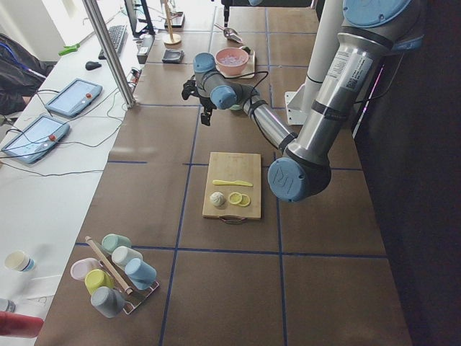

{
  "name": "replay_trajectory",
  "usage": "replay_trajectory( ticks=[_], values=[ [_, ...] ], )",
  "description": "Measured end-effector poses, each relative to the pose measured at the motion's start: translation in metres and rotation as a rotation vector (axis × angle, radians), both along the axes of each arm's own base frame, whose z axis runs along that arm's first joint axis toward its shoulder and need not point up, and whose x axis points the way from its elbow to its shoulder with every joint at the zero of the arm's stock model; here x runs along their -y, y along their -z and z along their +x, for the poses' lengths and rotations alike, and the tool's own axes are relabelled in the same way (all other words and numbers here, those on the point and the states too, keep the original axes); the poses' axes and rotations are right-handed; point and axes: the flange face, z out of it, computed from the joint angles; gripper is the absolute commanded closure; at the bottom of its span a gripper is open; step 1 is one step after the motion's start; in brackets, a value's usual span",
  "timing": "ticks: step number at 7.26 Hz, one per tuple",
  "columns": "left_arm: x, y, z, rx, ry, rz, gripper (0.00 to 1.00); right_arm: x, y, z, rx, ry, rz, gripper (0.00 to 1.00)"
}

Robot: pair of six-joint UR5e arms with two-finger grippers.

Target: Put spoon and ice into bowl

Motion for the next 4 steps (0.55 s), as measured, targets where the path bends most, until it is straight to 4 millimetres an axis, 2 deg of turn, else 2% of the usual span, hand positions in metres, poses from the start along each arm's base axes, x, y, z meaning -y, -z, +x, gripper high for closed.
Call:
replay_trajectory(
  ticks=[2,4],
  values=[
    [0.000,-0.002,-0.001,0.003,0.000,-0.002,0.00,0.000,0.004,-0.001,0.006,0.001,0.003,0.00],
    [0.003,-0.012,-0.012,0.015,0.007,0.000,0.00,0.000,0.021,-0.005,0.049,-0.005,-0.007,0.00]
  ],
)
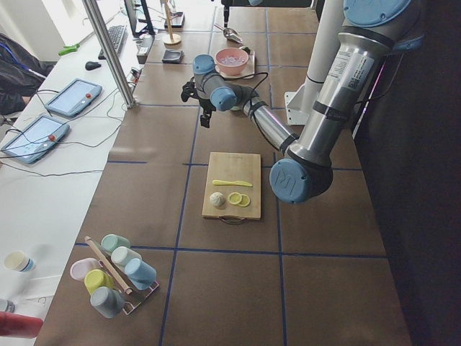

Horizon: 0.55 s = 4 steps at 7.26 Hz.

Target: Put spoon and ice into bowl

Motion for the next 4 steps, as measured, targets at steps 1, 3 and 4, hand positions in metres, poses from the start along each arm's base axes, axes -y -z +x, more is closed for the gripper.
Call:
replay_trajectory(
  ticks=[1,3,4],
  values=[
    [0.005,-0.014,-0.017,0.016,0.002,0.015,0.00,0.001,0.018,-0.006,0.037,-0.021,-0.025,0.00],
    [0.010,-0.075,-0.078,0.076,-0.023,0.076,0.00,-0.002,0.058,-0.037,0.094,-0.086,-0.100,0.00],
    [0.007,-0.112,-0.119,0.115,-0.047,0.120,0.00,-0.009,0.076,-0.061,0.100,-0.108,-0.122,0.00]
  ],
)
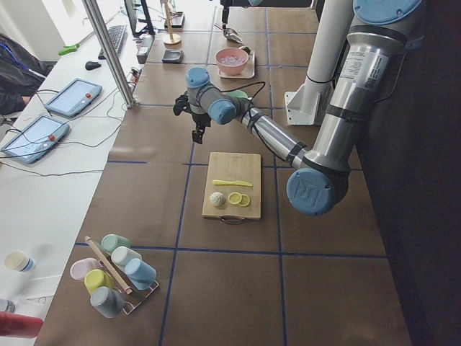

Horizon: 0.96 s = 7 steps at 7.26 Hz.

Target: Put spoon and ice into bowl

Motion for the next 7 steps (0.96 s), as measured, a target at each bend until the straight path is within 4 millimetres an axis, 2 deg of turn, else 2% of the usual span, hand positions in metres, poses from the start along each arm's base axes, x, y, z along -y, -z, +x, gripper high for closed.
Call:
replay_trajectory(
  ticks=[1,2,3,4,5,6,7],
  values=[
    [-0.006,-0.036,-0.040,0.041,-0.023,0.030,0.00,-0.011,0.009,-0.035,-0.024,0.002,0.006,0.00],
    [-0.012,-0.061,-0.066,0.068,-0.043,0.045,0.00,-0.025,0.010,-0.069,-0.063,0.010,0.026,0.00],
    [-0.015,-0.073,-0.079,0.080,-0.052,0.050,0.00,-0.038,0.005,-0.099,-0.108,-0.007,0.031,0.00],
    [-0.016,-0.077,-0.084,0.083,-0.054,0.053,0.00,-0.050,-0.001,-0.124,-0.142,-0.037,0.023,0.03],
    [-0.016,-0.077,-0.085,0.083,-0.055,0.056,0.00,-0.058,-0.006,-0.143,-0.165,-0.056,0.020,0.13],
    [-0.016,-0.077,-0.086,0.083,-0.055,0.056,0.00,-0.062,-0.011,-0.153,-0.182,-0.063,0.020,0.22],
    [-0.016,-0.077,-0.086,0.082,-0.053,0.057,0.00,-0.062,-0.018,-0.162,-0.201,-0.063,0.024,0.23]
  ],
)
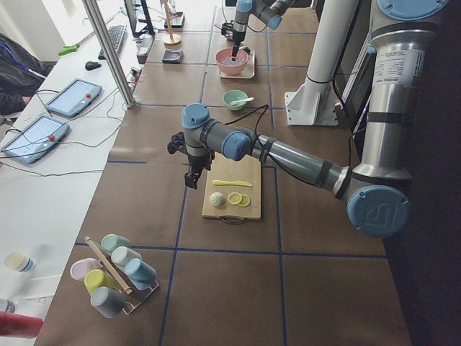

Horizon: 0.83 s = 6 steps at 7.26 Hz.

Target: Put spoon and ice into bowl

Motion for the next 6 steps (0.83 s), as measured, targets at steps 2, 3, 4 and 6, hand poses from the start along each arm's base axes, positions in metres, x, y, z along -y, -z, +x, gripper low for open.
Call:
replay_trajectory(
  ticks=[2,3,4,6],
  values=[
    [0.000,0.003,0.000,-0.002,0.002,0.004,0.00,0.003,-0.007,-0.007,-0.025,0.008,0.019,0.23],
    [0.000,0.004,0.001,-0.003,0.002,0.005,0.00,0.005,-0.006,-0.006,-0.028,0.014,0.032,0.25],
    [0.000,0.005,0.001,-0.003,0.002,0.006,0.00,0.008,-0.005,-0.002,-0.029,0.017,0.043,0.26],
    [0.000,0.005,0.001,-0.003,0.002,0.006,0.00,0.011,-0.001,0.003,-0.026,0.017,0.058,0.32]
  ],
)
